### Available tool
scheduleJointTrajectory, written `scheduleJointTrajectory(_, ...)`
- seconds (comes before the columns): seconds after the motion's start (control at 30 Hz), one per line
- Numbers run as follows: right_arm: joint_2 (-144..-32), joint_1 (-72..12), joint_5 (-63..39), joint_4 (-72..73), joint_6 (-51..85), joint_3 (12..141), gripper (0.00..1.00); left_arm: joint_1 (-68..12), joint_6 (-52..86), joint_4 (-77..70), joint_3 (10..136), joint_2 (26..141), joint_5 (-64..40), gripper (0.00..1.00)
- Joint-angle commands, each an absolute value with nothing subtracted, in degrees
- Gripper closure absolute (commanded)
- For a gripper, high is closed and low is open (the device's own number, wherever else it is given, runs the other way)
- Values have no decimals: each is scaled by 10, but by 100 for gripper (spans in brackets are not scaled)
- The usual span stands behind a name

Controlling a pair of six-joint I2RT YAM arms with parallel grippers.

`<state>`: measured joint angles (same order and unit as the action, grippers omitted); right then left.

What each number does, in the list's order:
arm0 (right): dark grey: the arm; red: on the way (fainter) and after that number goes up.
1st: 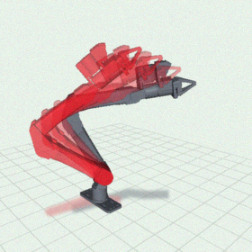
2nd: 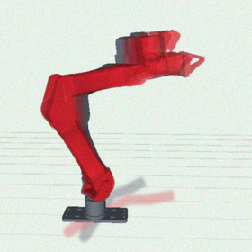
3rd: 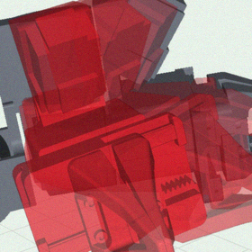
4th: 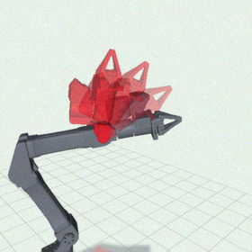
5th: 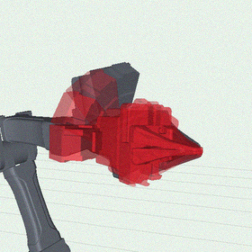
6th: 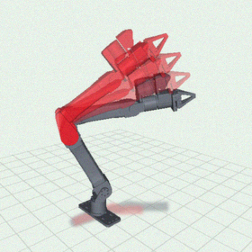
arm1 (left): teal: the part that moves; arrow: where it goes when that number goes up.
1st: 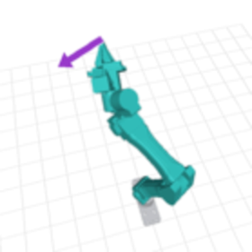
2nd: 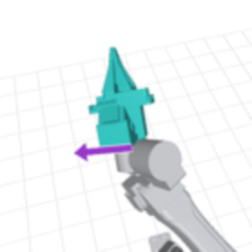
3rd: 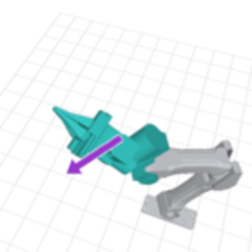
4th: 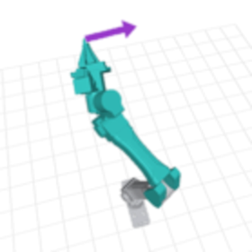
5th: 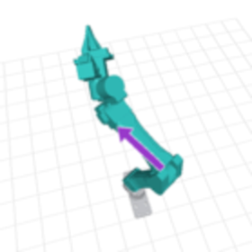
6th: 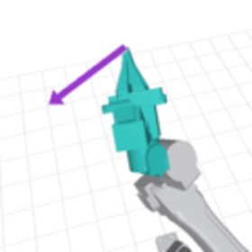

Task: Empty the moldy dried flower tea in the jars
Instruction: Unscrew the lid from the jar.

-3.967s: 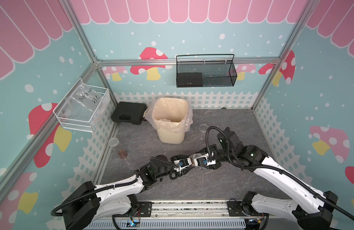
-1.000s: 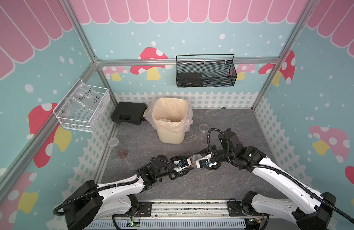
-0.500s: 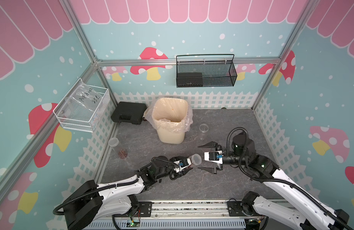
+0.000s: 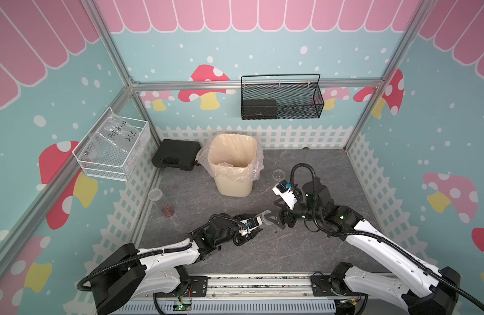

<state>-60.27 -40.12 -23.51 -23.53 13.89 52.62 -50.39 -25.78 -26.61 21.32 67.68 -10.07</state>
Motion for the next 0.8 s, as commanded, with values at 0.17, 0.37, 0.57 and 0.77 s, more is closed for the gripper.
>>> scheduleJointTrajectory(0.17, -628, -401, -249, -263, 169, 539, 21, -506, -269, -265, 228, 676, -98, 97)
scheduleJointTrajectory(0.37, -650, -401, -265, -260, 167, 545, 29, -506, -269, -268, 229, 681, -100, 97)
scheduleJointTrajectory(0.57, -650, -401, -280, -263, 153, 554, 53, -506, -269, -271, 224, 681, -98, 97)
scheduleJointTrajectory(0.77, -656, -401, -282, -279, 127, 567, 54, -506, -268, -275, 221, 680, -100, 97)
